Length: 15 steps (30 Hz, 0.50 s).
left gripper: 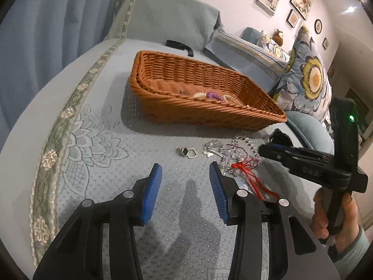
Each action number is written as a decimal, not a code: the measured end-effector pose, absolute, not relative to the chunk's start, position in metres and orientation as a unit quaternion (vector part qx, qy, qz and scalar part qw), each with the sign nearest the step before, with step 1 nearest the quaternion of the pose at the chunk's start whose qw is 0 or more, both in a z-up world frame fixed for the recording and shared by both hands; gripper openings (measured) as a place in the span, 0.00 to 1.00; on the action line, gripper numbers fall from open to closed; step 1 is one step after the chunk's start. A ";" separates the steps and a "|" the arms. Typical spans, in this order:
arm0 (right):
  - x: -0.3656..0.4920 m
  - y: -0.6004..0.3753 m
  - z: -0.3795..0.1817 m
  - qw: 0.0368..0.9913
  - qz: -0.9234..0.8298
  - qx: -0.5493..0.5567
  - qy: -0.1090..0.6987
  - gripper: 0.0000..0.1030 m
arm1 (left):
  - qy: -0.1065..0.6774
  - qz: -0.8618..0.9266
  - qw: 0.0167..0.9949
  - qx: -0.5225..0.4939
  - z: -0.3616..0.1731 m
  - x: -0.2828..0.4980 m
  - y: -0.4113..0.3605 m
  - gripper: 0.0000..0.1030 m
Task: Organize jewelry
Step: 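Grasp a clear crystal bracelet with the right tool while the left tool grasps a silver ring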
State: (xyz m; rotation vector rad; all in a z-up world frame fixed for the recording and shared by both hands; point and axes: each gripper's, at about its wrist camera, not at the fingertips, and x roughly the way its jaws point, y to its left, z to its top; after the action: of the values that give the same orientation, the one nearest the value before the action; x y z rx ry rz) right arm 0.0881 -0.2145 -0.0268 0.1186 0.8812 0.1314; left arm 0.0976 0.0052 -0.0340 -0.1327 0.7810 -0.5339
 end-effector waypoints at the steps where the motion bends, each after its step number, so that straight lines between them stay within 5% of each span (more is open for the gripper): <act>1: 0.092 -0.210 -0.030 0.898 0.058 0.049 0.433 0.18 | 0.377 -0.257 0.887 -0.064 -0.035 0.098 0.005 0.38; 5: 0.093 -0.199 -0.035 0.896 0.030 0.005 0.442 0.08 | 0.378 -0.260 0.887 -0.054 -0.035 0.097 -0.001 0.38; 15: 0.053 -0.236 -0.037 0.901 0.019 0.018 0.433 0.08 | 0.390 -0.256 0.884 -0.033 -0.038 0.114 -0.022 0.38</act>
State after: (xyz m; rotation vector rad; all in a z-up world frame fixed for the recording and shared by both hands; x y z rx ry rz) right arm 0.0527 -0.2361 -0.0370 0.0379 0.8964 0.0387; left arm 0.1142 -0.0223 -0.0385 -0.0680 0.8120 -0.5335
